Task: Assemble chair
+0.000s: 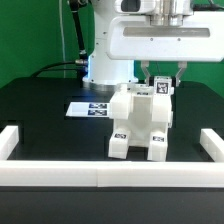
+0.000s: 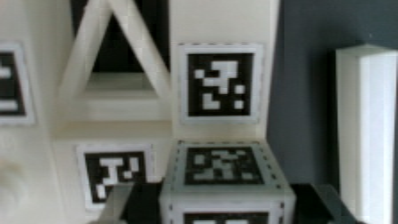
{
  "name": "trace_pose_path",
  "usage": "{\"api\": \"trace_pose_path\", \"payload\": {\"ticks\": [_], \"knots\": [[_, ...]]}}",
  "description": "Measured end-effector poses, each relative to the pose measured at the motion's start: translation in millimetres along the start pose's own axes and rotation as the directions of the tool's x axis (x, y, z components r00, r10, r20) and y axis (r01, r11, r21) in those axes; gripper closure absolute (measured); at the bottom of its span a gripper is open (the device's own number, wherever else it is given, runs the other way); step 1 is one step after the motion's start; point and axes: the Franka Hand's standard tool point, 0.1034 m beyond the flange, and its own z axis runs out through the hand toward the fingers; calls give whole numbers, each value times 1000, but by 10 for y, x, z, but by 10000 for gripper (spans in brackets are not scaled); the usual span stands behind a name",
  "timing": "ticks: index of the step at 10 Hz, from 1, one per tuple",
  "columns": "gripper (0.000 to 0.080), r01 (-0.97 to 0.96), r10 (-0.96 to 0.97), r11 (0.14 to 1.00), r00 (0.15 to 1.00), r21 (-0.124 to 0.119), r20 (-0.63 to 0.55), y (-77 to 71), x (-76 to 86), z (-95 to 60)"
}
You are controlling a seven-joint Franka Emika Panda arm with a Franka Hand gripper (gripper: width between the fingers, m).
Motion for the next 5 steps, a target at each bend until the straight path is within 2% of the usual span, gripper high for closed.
{"api": "trace_pose_path", "payload": {"ticks": [5], "knots": [[512,-269,269,963,963,12,-9,3,29,0]]}}
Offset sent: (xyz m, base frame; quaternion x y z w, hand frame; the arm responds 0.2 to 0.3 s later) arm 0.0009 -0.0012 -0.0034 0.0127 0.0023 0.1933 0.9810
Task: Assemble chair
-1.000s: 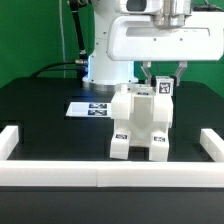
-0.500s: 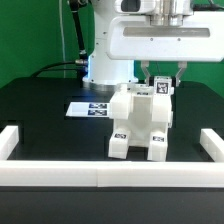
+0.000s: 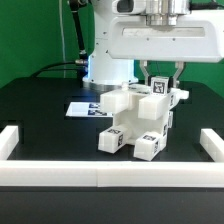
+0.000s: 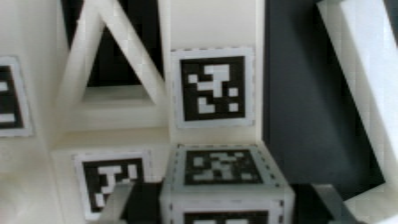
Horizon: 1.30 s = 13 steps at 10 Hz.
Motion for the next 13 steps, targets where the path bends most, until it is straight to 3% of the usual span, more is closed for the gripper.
{"api": "trace_pose_path", "payload": {"ticks": [1,2,3,4,10,13], "knots": [[466,-36,36,999,999,1,0,0,0,1],[329,-30,30,1000,1000,1,0,0,0,1],[329,-30,30,1000,1000,1,0,0,0,1],[186,-30,30,1000,1000,1,0,0,0,1],[151,-25,25,1000,1000,3,5,4,4,-19],[151,-34,34,999,999,21,28,-46,-26,-179]]}}
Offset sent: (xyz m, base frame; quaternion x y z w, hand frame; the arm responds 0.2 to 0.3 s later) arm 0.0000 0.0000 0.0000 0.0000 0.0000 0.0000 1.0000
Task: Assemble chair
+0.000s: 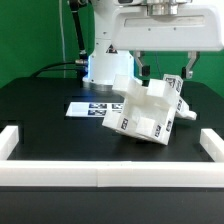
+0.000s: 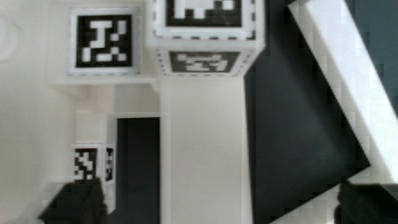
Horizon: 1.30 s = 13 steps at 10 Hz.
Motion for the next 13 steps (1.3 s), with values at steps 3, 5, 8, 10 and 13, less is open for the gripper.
{"api": "trace_pose_path", "payload": {"ticks": [3,5,8,10,13], "knots": [[151,2,-2,1000,1000,-7,1,18,-5,39],[151,6,-6,1000,1000,-6,3,25,-15,37],[151,12,-12,1000,1000,-5,19,175,-96,16],[151,33,-32,999,999,-12,25,311,-77,41],[151,52,-52,998,998,-29,28,405,-15,118]]}}
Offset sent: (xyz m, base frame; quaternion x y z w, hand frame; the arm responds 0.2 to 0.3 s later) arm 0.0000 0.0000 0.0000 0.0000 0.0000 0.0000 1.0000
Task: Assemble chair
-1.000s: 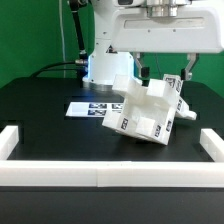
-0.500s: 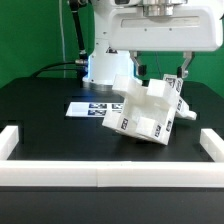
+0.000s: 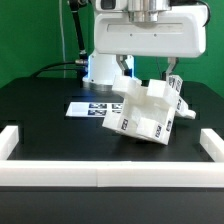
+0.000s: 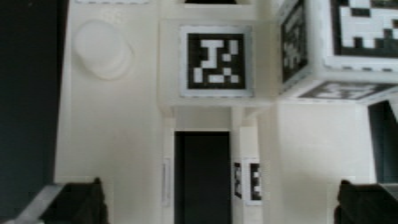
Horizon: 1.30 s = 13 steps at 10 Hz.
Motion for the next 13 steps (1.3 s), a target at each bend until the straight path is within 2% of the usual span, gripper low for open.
{"api": "trace_pose_path", "payload": {"ticks": [5,8,10,11,13], "knots": [[151,26,-26,999,1000,-33,-11,86,239,132],[151,50,-51,998,999,-43,-20,125,380,167],[151,67,-68,997,997,-43,-30,160,442,158],[151,68,-69,997,997,-37,-19,182,438,107],[151,61,-61,998,998,-4,-10,191,407,-104]]}}
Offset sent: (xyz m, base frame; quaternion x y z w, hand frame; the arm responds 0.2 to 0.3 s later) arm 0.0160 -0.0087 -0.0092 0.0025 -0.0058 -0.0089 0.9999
